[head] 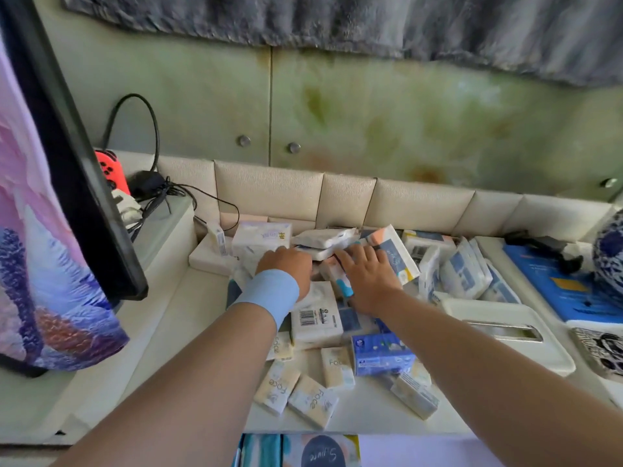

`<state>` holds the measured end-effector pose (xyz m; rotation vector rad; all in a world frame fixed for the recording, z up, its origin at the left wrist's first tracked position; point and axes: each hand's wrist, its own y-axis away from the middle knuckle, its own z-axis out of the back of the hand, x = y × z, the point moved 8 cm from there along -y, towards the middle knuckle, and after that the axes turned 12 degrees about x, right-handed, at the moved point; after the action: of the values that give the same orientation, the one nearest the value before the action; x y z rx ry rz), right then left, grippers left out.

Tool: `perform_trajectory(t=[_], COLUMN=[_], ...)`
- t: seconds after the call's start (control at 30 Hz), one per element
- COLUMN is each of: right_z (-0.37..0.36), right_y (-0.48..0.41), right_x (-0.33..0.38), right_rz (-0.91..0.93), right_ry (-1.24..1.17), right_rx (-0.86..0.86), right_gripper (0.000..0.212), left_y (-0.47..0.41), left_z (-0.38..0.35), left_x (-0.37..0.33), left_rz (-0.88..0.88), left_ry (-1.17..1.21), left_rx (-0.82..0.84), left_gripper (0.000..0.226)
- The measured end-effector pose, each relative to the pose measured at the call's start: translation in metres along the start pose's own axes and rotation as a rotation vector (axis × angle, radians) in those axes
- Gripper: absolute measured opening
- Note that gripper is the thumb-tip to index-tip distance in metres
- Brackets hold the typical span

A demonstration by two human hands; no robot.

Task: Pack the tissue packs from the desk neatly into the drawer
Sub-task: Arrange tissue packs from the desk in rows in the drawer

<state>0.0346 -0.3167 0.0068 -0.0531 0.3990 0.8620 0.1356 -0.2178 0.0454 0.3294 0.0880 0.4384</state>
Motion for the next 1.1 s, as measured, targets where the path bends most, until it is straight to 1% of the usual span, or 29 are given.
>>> perform_trajectory(t=[0.07,0.17,0.23,0.27,0.33,0.4,0.43,0.5,0.57,0.6,0.67,0.73,0.77,0.8,0.83,0.9,0.93,1.03,1.1], right_z=[0.001,0.006,0.015,0.021,0.034,0.045,0.048,0.047,0.036,0.026,0.003,-0.013,-0.018,-0.022,-0.024,-0.02,-0.014,0.011,0.028], right_y=[-0.003,-0.003,0.005,0.012,0.025,0.033,0.036,0.036,0.027,0.023,0.016,0.014,0.013,0.013,0.013,0.016,0.019,0.035,0.052], right_x=[0.003,0.007,0.004,0.001,-0.009,-0.017,-0.02,-0.025,-0.033,-0.039,-0.056,-0.072,-0.078,-0.082,-0.086,-0.091,-0.092,-0.093,-0.091], right_rz=[0.006,0.09,0.148,0.161,0.173,0.193,0.204,0.206,0.123,0.04,-0.164,-0.343,-0.406,-0.45,-0.476,-0.468,-0.446,-0.377,-0.325], right_ry=[0.029,0.033,-0.014,-0.061,-0.178,-0.306,-0.351,-0.374,-0.342,-0.345,-0.45,-0.627,-0.68,-0.688,-0.661,-0.579,-0.568,-0.628,-0.68], right_rx=[-0.037,-0.134,-0.259,-0.328,-0.441,-0.502,-0.506,-0.451,-0.3,-0.206,-0.054,0.009,0.02,0.037,0.05,0.037,0.005,-0.156,-0.221], right_gripper=[0.092,0.087,0.079,0.078,0.079,0.082,0.083,0.089,0.1,0.106,0.114,0.117,0.114,0.105,0.089,0.055,0.046,0.043,0.042], left_y=[-0.005,-0.007,-0.009,-0.008,-0.007,-0.008,-0.009,-0.01,-0.011,-0.01,-0.007,-0.005,-0.004,-0.003,-0.002,0.0,0.002,0.012,0.023], left_z=[-0.004,-0.006,-0.007,-0.008,-0.009,-0.007,-0.005,-0.002,-0.002,-0.002,-0.002,-0.002,-0.001,0.0,0.0,0.003,0.004,0.011,0.017], left_x=[-0.002,-0.002,-0.005,-0.008,-0.017,-0.022,-0.023,-0.021,-0.015,-0.013,-0.009,-0.005,-0.003,-0.001,0.001,0.004,0.005,0.006,0.007], left_rz=[0.022,0.024,-0.032,-0.083,-0.162,-0.164,-0.15,-0.108,-0.065,-0.053,-0.044,-0.05,-0.052,-0.053,-0.055,-0.058,-0.063,-0.076,-0.07], left_ry=[-0.061,-0.073,0.017,0.124,0.446,0.721,0.797,0.856,0.889,0.893,0.872,0.857,0.853,0.85,0.847,0.842,0.841,0.853,0.88], left_rx=[0.005,-0.041,-0.066,-0.051,0.018,0.033,0.012,-0.045,-0.072,-0.07,-0.059,-0.05,-0.047,-0.05,-0.053,-0.059,-0.061,-0.084,-0.118], left_gripper=[0.038,0.037,0.047,0.057,0.069,0.07,0.069,0.062,0.054,0.051,0.05,0.049,0.048,0.048,0.048,0.047,0.045,0.034,0.031])
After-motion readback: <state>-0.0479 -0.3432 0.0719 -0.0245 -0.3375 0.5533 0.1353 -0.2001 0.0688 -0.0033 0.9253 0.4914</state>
